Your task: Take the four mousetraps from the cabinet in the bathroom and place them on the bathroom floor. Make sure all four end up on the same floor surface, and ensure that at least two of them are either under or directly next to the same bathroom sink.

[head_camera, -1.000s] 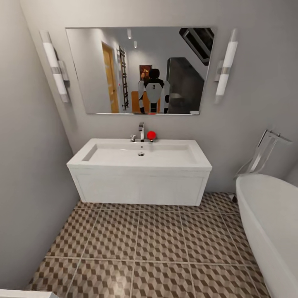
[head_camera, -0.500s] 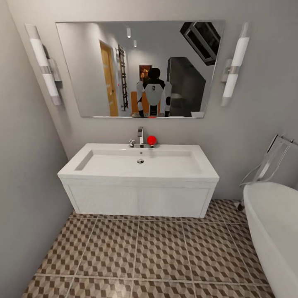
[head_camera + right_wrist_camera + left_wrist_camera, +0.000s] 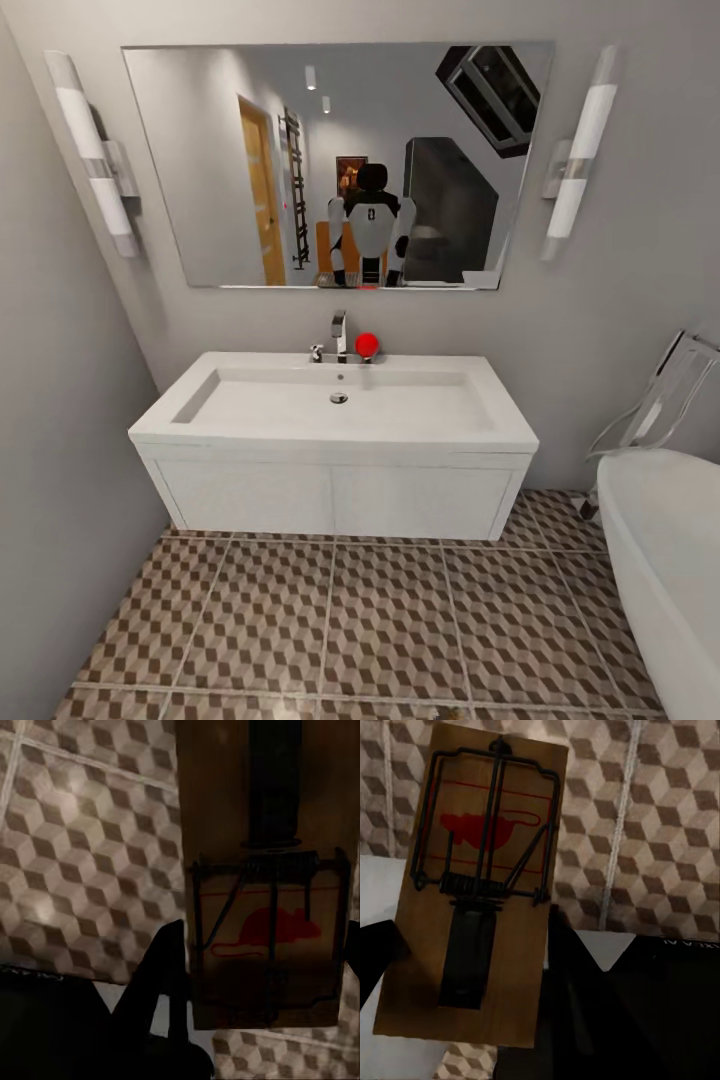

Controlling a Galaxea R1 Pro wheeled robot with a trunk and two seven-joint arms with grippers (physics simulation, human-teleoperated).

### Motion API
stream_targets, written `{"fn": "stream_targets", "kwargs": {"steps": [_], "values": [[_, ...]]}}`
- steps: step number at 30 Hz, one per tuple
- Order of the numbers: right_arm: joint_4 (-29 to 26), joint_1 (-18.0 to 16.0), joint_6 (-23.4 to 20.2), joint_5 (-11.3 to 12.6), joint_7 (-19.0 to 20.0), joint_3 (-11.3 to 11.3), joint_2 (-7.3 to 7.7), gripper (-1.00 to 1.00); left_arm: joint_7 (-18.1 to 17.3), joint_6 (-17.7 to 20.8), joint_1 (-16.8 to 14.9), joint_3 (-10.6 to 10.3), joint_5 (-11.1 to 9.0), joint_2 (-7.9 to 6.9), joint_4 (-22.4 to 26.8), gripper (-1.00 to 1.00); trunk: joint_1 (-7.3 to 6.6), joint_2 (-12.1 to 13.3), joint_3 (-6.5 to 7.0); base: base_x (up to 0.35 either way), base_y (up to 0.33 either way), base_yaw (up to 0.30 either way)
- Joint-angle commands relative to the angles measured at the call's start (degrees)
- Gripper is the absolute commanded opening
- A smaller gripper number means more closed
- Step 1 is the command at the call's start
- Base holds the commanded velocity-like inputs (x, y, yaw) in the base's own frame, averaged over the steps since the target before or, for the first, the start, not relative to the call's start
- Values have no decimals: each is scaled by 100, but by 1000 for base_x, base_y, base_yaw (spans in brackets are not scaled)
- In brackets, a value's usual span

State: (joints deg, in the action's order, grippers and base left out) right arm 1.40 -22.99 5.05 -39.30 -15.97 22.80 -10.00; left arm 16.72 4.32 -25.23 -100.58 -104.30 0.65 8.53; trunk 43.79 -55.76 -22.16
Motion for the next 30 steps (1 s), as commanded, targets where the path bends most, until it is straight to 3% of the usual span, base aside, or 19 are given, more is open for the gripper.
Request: {"fn": "stream_targets", "kwargs": {"steps": [1,2,5,8,10,13,19,30], "values": [[21,-318,-210,101,-836,137,38,-100,40,198,-157,42,13,87,-202,-100,0,-5,-8,0,0,0],[25,-735,-659,203,-923,195,5,-100,44,594,-449,83,12,166,-436,-100,0,-5,-8,0,0,0],[3,-1324,-1372,681,-994,297,0,-100,14,1560,-1083,121,11,222,-638,-100,0,-5,-8,0,0,0],[-2,-1755,-1611,1324,-1026,335,0,-100,-4,1940,-1464,131,18,260,-678,-100,0,-5,-8,0,0,0],[-2,-1938,-1715,1506,-1050,343,0,-100,-5,2045,-1704,133,22,288,-683,-100,0,-5,-8,0,0,0],[-6,-2108,-1829,1598,-1074,345,0,-100,-5,2101,-1997,136,23,301,-685,-100,0,-5,-8,0,0,0],[0,-2267,-1884,1639,-1086,348,15,-100,-10,2066,-2256,135,36,301,-686,-100,0,-5,-8,0,0,0],[24,-2263,-1868,1619,-1010,314,0,-100,-12,2044,-2286,127,42,298,-677,-100,0,-5,-8,0,0,0]]}}
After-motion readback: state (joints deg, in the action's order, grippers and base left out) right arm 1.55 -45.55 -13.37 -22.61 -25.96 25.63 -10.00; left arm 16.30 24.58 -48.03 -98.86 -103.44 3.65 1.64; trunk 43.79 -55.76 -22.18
